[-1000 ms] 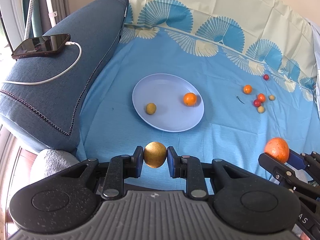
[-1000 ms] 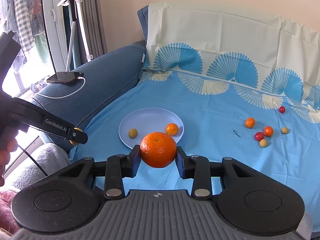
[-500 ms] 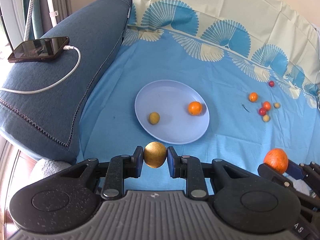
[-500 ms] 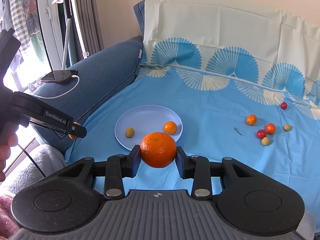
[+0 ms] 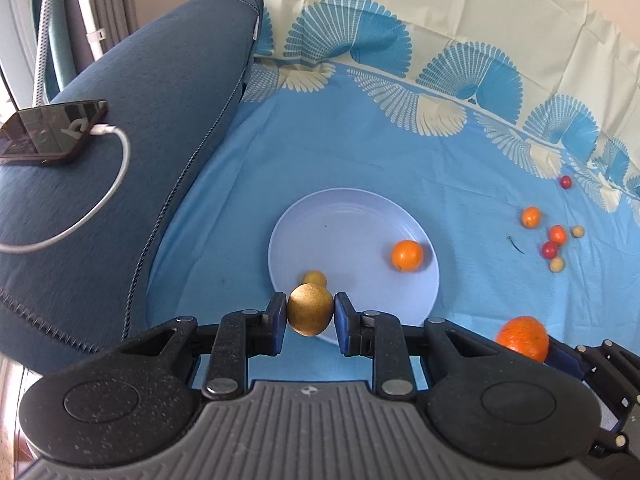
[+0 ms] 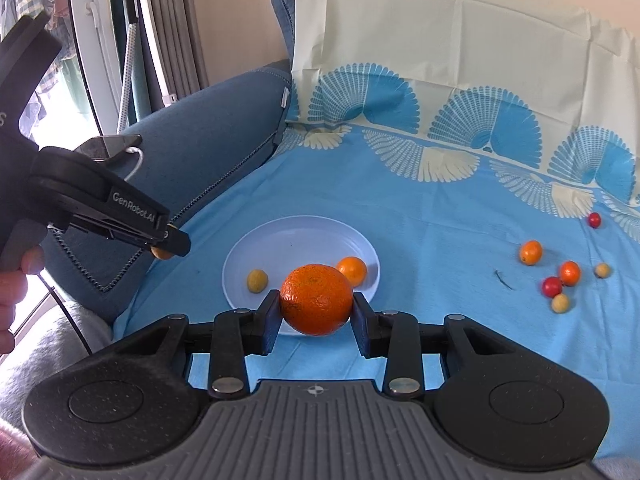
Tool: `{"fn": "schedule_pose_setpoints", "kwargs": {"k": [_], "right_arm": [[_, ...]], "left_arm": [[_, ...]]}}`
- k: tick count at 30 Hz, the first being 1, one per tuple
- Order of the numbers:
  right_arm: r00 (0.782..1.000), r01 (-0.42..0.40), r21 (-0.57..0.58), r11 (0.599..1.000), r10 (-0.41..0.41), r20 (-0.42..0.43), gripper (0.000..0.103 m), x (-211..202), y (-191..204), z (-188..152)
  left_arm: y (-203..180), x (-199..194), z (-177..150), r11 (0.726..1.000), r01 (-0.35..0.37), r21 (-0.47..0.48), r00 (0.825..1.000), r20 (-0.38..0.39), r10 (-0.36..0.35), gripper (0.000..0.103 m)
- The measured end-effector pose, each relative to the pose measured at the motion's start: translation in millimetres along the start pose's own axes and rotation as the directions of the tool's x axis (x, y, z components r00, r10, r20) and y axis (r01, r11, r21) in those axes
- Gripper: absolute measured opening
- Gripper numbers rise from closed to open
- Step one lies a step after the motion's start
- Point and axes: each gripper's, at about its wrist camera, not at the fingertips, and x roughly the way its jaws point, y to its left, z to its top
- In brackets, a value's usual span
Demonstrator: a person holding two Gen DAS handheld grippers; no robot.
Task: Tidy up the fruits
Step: 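Carry both held fruits over the pale blue plate, then open the left tool onto the plate while the right tool releases the large orange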
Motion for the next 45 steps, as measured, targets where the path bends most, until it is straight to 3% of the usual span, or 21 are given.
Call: {"fn": "schedule_pose_setpoints", "kwargs": {"k": [16, 24, 25, 26, 27, 28, 29, 32, 37, 45], "right_arm": [[0.993, -0.002, -0.053, 0.999, -0.004, -0.117, 0.038, 102, -1, 7], [0.985, -0.012, -0.062, 0.998, 0.001, -0.170, 0.039, 136, 2, 5], [0.985, -0.015, -0.065, 0.998, 0.004, -0.173, 0.039, 139, 3, 5], [0.985, -0.019, -0.067, 0.998, 0.007, -0.174, 0.039, 141, 3, 6], [0.985, -0.024, -0.068, 0.997, 0.012, -0.175, 0.040, 142, 3, 8], [0.985, -0.027, -0.067, 0.997, 0.015, -0.170, 0.040, 141, 3, 10], [0.987, -0.027, -0.068, 0.997, 0.016, -0.159, 0.050, 138, 3, 12], [0.993, -0.011, -0.082, 0.997, 0.001, -0.122, 0.080, 121, 5, 17], [0.991, 0.000, -0.064, 0.998, -0.008, -0.132, 0.092, 73, 6, 15], [0.996, 0.046, -0.008, 0.999, -0.047, -0.070, 0.098, -11, 13, -9]], "left_arm": [[-13, 107, 31, 0.998, -0.049, 0.049, 0.995, -0.080, 0.053, 0.028], [-12, 138, 35, 0.994, -0.080, 0.078, 0.991, -0.101, 0.088, 0.029], [-12, 138, 36, 0.994, -0.079, 0.081, 0.992, -0.096, 0.087, 0.037], [-12, 137, 37, 0.994, -0.076, 0.083, 0.992, -0.095, 0.084, 0.059], [-11, 134, 38, 0.995, -0.067, 0.080, 0.994, -0.085, 0.073, 0.074], [-11, 128, 39, 0.996, -0.062, 0.071, 0.995, -0.069, 0.067, 0.097], [-9, 121, 40, 0.996, -0.061, 0.059, 0.997, -0.049, 0.064, 0.103], [-7, 98, 38, 0.997, -0.052, 0.064, 0.998, -0.023, 0.054, 0.103], [4, 58, 12, 0.989, -0.131, 0.062, 0.991, -0.033, 0.133, 0.103], [15, 0, -44, 0.988, -0.149, 0.024, 0.986, -0.065, 0.151, 0.103]]}}
